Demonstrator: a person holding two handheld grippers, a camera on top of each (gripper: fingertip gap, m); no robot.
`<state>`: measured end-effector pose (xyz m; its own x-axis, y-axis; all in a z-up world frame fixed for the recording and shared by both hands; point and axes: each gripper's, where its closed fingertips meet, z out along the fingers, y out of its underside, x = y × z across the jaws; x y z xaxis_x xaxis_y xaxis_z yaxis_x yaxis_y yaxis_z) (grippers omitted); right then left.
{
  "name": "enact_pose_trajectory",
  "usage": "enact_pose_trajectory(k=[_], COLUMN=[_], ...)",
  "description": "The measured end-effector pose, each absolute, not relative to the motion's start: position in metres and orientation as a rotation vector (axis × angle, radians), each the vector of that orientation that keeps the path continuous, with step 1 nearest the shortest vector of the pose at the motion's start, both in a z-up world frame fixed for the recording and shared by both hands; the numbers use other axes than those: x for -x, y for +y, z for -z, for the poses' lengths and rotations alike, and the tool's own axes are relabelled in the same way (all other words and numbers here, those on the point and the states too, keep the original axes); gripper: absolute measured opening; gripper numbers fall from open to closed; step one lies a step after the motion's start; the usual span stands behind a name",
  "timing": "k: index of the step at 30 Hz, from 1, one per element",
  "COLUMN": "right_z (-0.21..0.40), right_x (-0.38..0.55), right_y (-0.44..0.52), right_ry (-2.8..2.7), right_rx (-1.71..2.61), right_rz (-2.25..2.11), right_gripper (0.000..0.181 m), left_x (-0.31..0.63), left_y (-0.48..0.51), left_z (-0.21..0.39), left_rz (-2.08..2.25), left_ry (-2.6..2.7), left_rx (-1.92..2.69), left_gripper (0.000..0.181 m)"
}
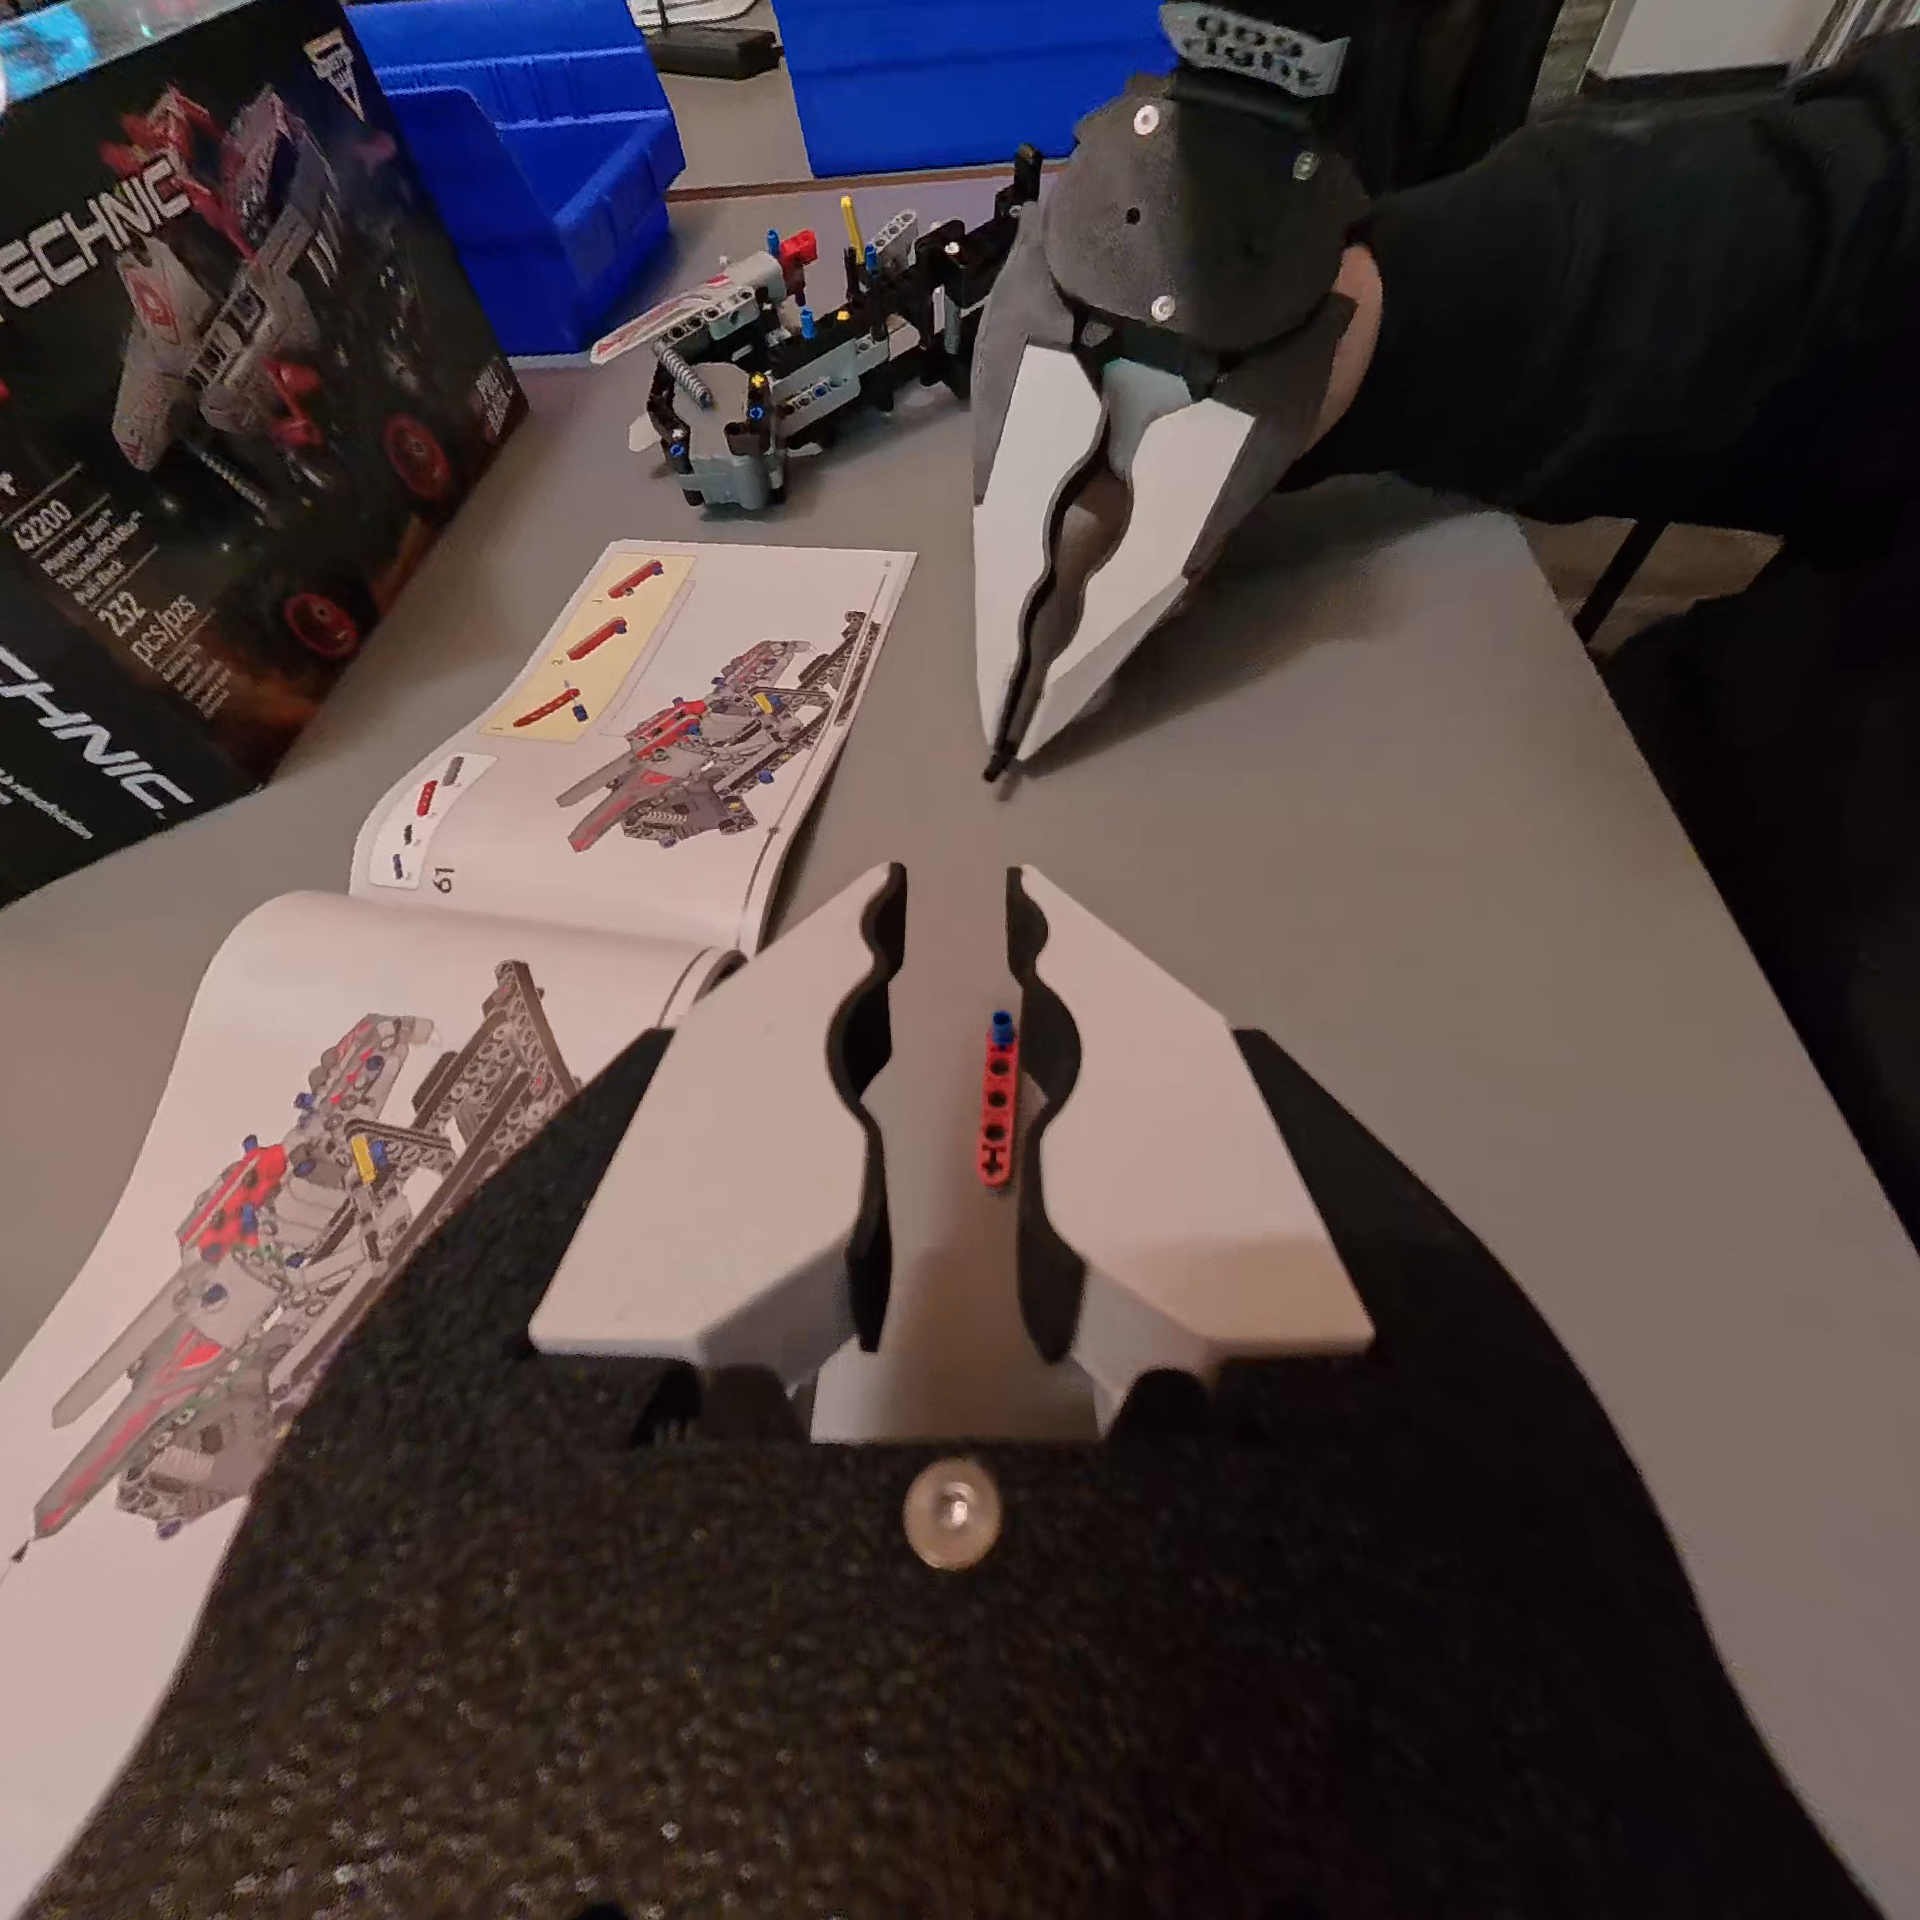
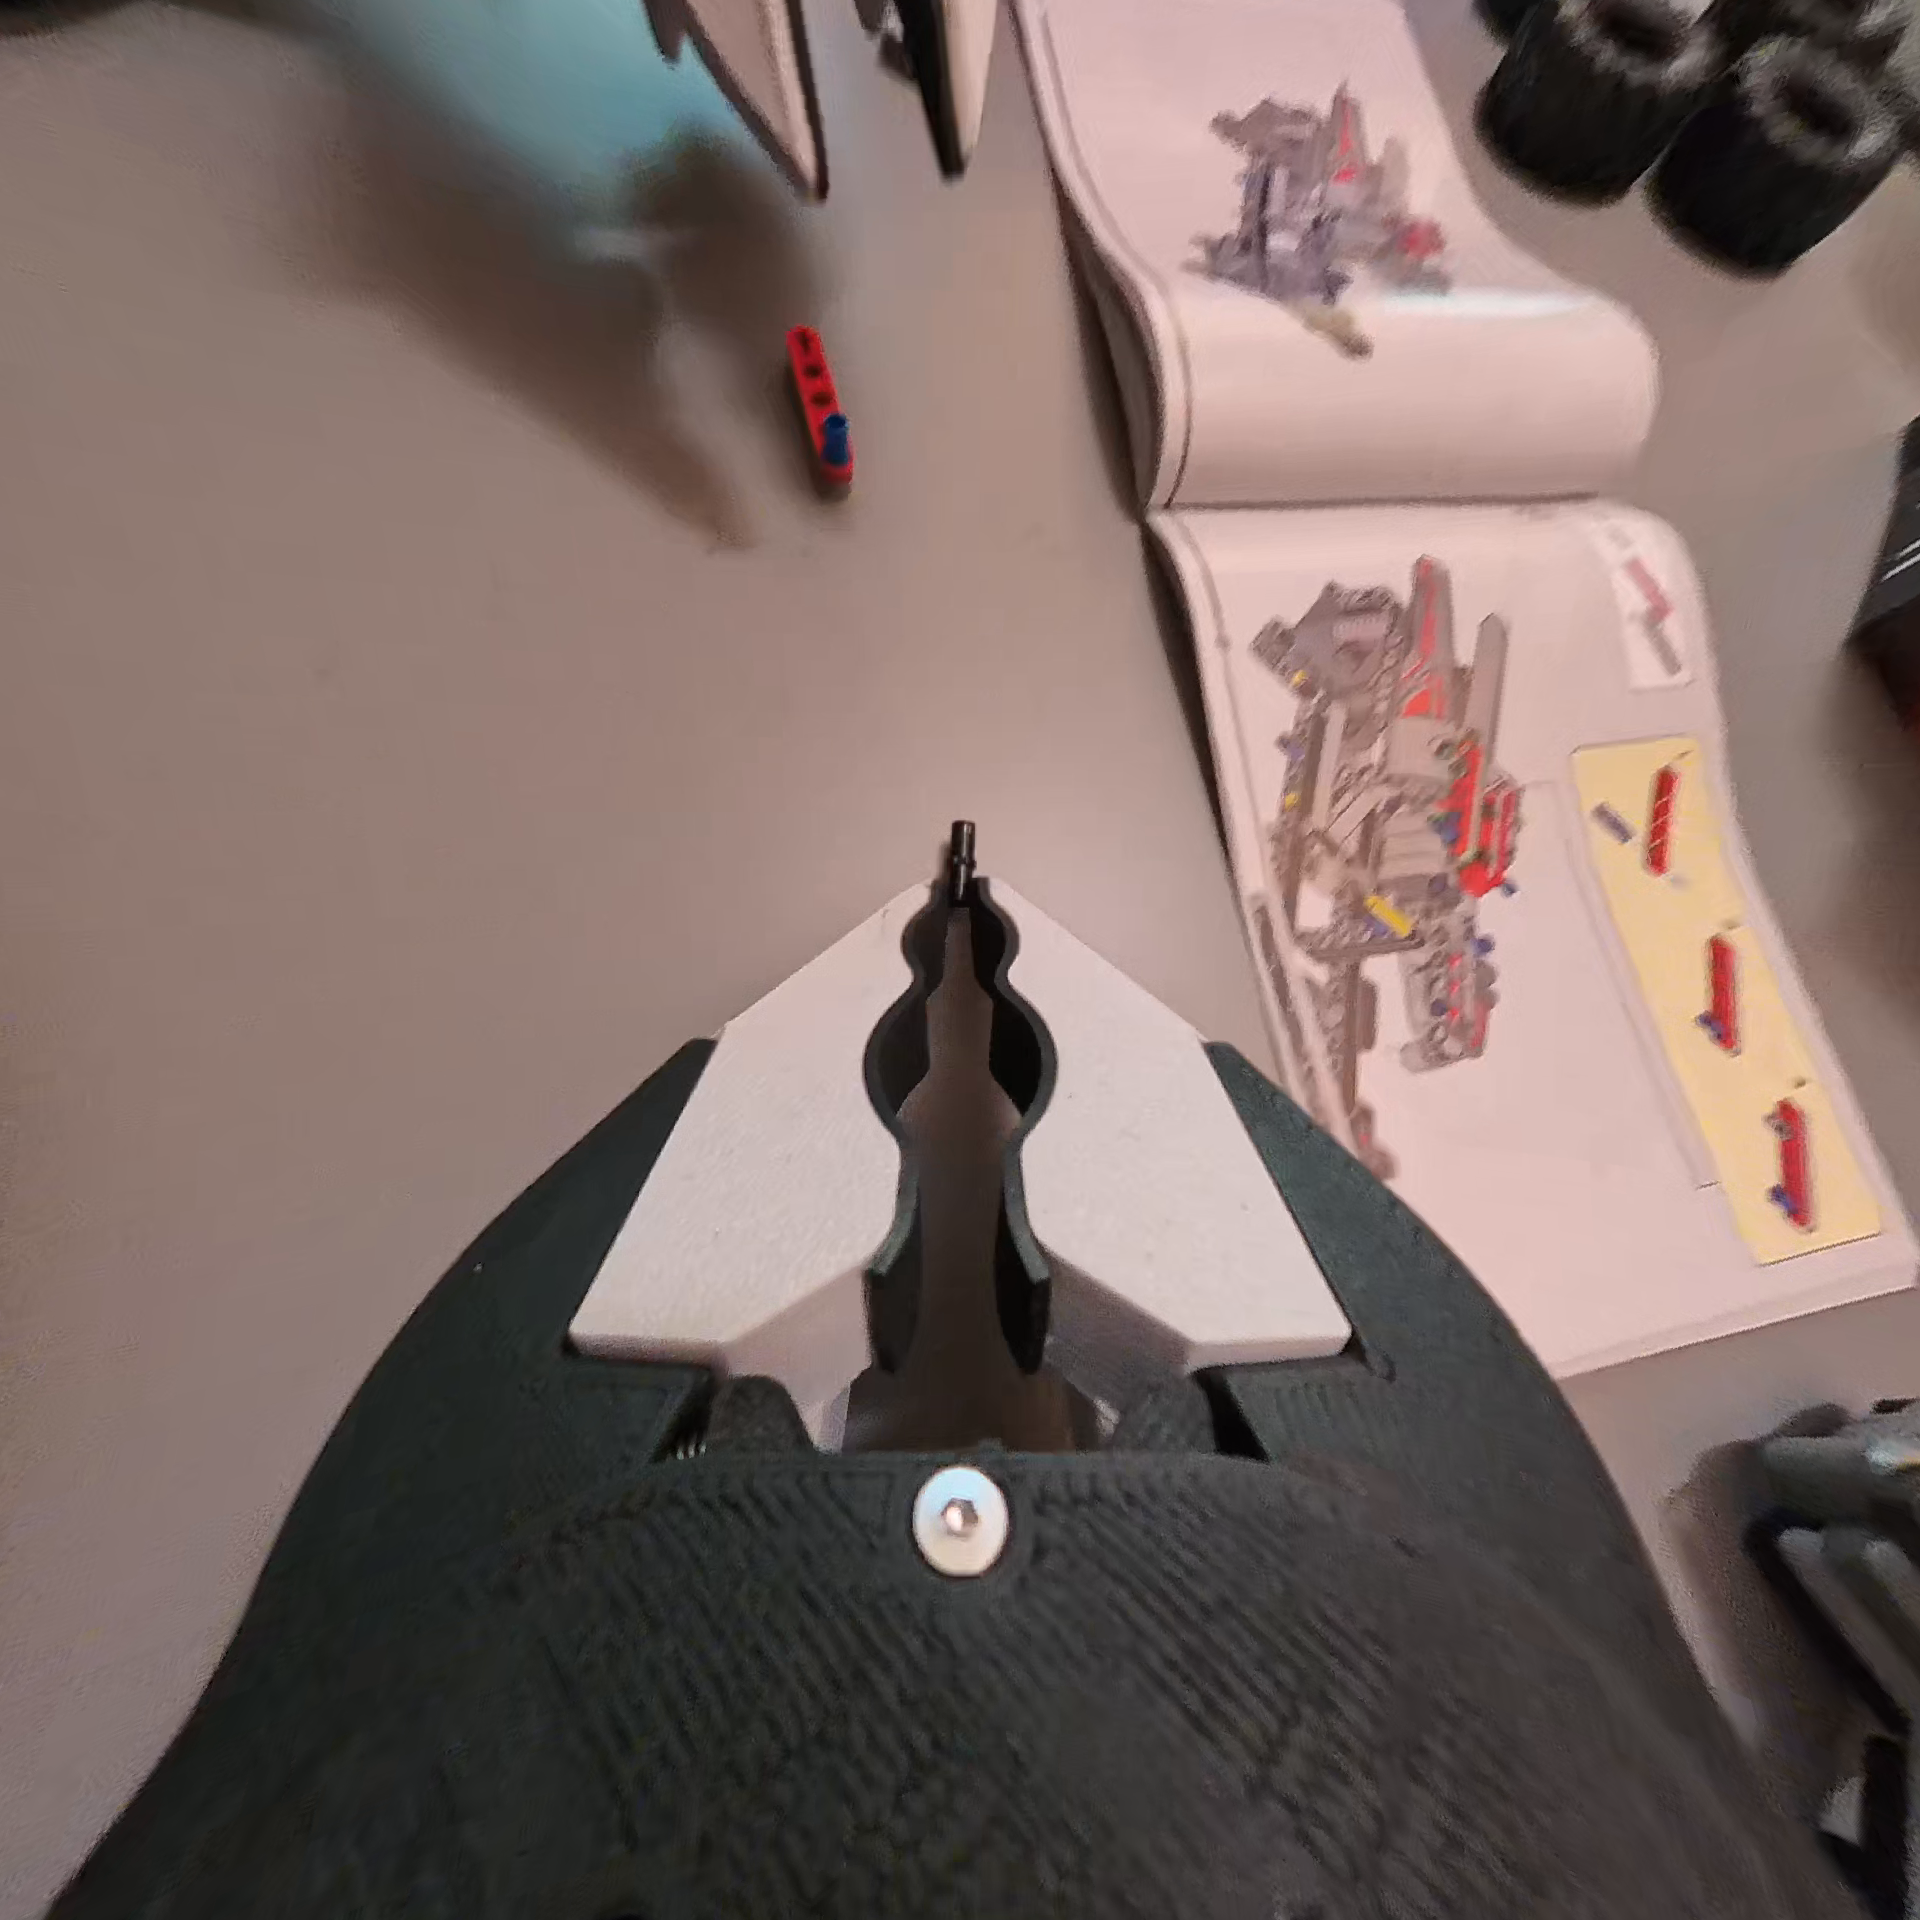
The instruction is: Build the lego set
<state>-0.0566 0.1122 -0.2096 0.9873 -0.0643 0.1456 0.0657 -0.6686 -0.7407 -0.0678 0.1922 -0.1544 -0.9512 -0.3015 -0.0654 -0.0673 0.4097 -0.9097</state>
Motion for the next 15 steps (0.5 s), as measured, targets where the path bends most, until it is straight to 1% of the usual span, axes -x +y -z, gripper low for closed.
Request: enact_pose_trajectory(k=[2,5,9,15], right_z=[0.194,0.152,0.112,0.121], right_x=[0.048,0.035,0.031,0.042], right_y=[0.128,0.158,0.184,0.178], right_ry=[-0.001,0.033,0.042,-0.027], right_rx=[2.201,1.951,1.686,1.674], right_rz=[0.300,0.379,0.403,0.484], right_gripper=[0.003,0.003,0.002,0.002], left_x=[0.064,0.058,0.054,0.053], left_y=[0.191,0.191,0.193,0.195], left_z=[0.153,0.147,0.143,0.134], left_rz=[1.545,1.535,1.533,1.605], left_ry=[2.421,2.357,2.311,2.267], left_rx=[0.326,0.318,0.327,0.345], left_gripper=[0.017,0.017,0.018,0.018])
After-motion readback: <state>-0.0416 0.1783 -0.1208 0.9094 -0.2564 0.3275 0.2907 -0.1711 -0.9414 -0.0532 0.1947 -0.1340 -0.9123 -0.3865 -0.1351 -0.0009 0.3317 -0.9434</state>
